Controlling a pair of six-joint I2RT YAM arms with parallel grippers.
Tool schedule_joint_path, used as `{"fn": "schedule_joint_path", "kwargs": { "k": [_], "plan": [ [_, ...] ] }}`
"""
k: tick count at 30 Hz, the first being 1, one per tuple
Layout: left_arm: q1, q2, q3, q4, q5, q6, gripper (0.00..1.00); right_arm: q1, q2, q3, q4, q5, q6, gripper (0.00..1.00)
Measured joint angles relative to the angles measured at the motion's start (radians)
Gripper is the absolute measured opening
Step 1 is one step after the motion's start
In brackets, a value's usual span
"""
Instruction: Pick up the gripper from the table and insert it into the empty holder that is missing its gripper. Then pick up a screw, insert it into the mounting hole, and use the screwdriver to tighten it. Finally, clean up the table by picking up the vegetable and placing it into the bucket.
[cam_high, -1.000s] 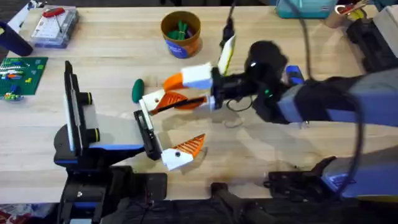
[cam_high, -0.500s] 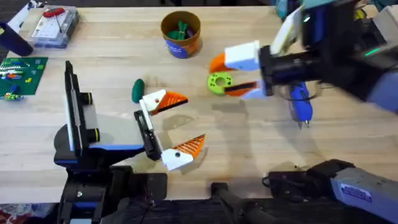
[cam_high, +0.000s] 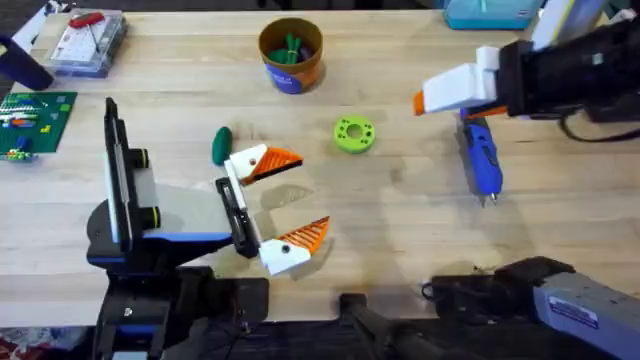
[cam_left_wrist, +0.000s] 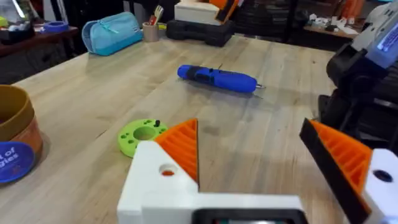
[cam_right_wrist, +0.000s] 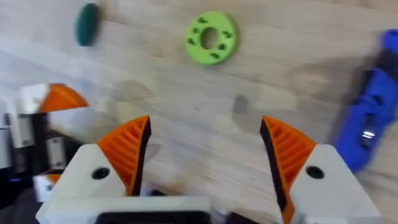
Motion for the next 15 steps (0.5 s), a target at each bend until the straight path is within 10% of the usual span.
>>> {"fn": "schedule_joint_path", "kwargs": {
  "k": [15],
  "plan": [
    [0.0,0.0,0.0,0.0,0.0,0.0,0.99,0.193,0.292,0.136,-0.005,0.266,-0.104,0.996]
  ]
}}
